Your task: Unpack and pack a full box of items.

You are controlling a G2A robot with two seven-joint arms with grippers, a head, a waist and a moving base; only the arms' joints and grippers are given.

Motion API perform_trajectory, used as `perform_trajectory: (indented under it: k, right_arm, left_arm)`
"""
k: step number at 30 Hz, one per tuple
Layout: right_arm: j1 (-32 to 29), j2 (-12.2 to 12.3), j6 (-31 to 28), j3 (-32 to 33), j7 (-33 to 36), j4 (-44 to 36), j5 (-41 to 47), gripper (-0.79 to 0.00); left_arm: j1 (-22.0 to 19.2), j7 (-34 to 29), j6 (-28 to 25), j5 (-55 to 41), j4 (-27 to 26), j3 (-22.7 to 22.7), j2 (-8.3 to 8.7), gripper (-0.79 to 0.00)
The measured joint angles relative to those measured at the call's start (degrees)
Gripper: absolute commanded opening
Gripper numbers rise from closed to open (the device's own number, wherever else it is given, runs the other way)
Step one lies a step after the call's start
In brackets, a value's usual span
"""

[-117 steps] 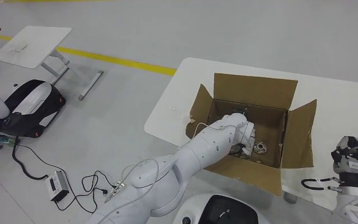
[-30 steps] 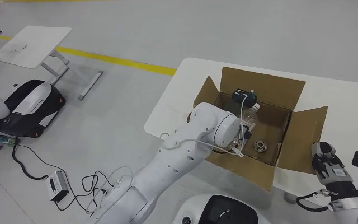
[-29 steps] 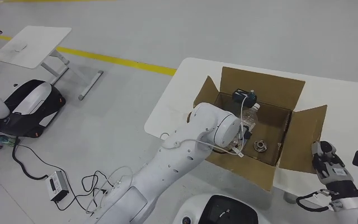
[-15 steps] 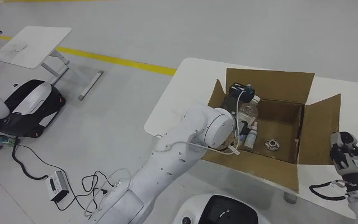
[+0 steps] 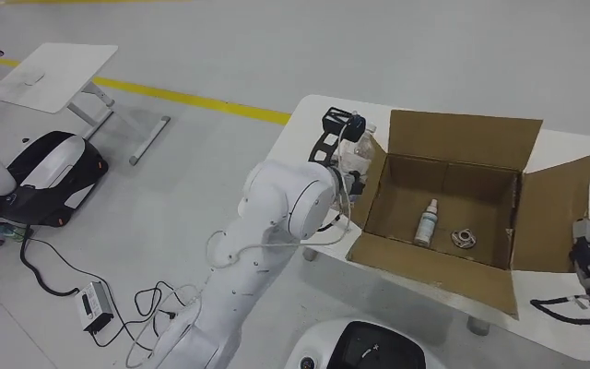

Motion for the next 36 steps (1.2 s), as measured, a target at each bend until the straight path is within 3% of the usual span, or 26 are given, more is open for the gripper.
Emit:
perform_trajectory:
  k: [9,21,33,36]
  right_arm:
    - [-0.3,0.1,0.1,1.1,-0.6,0.6,0.8,-0.785]
    - [-0.3,0.3,-0.4,2.2,0.1,0.9,1.0,-0.785]
    - [-0.4,0.3,-0.4,2.0,0.5,0.9,1.2,-0.785]
    - [-0.4,0.3,-0.4,2.0,0.5,0.9,1.2,-0.785]
  left_arm:
    - [3.9,0.0,-2.8,10.5,5.7,-0.9,1.67,-0.785]
    - [4.5,0.0,-5.2,15.0,19.2,3.3,1.01,-0.785]
    - [4.5,0.0,-5.2,15.0,19.4,3.4,0.99,-0.785]
    - [5.2,3.4,-5.5,14.6,21.0,3.9,0.87,-0.785]
